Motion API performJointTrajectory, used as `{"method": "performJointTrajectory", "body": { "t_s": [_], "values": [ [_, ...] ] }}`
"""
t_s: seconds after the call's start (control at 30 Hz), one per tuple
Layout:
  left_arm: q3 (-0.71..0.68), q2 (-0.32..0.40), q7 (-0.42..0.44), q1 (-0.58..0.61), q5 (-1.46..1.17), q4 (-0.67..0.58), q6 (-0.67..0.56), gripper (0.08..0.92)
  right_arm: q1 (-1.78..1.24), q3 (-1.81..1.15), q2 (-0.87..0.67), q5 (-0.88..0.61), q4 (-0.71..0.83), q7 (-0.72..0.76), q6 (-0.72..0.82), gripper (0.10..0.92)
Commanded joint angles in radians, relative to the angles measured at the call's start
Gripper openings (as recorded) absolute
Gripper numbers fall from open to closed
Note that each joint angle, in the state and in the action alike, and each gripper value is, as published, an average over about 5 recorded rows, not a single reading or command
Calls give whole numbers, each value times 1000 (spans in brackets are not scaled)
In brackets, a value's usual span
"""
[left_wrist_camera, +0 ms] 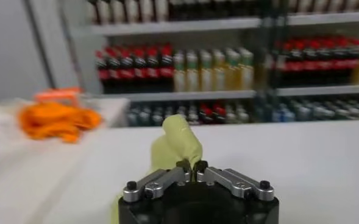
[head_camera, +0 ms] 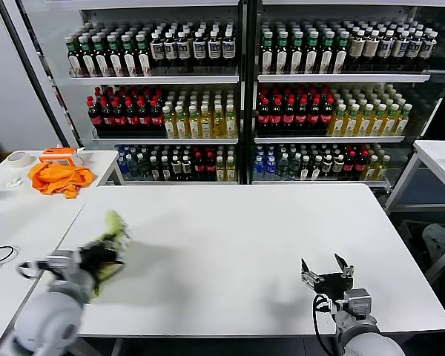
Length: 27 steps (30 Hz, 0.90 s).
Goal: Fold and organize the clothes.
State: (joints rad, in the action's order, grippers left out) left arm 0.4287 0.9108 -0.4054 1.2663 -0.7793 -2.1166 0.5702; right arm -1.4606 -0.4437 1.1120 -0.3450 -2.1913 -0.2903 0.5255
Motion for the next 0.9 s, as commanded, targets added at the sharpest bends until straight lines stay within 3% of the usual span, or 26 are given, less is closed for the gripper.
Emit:
{"method": "performJointTrajectory", "body": {
  "t_s": [0.03,0.27,0.43,0.6,0.9],
  "values": [
    [-359,231,4,-176,109,86,9,102,-5,-10,6,5,-1,-2,3,823],
    [-394,341,-53,-265,67,147,7,104,-3,-12,18,12,1,-2,5,823],
    [-384,379,-57,-288,56,151,-2,193,25,-7,11,-24,7,39,-3,823],
    [-302,299,-19,-290,95,127,-29,341,130,75,21,-176,53,91,-13,823],
    [-15,69,48,-160,135,127,-74,601,385,367,123,-248,237,117,14,823]
  ]
}}
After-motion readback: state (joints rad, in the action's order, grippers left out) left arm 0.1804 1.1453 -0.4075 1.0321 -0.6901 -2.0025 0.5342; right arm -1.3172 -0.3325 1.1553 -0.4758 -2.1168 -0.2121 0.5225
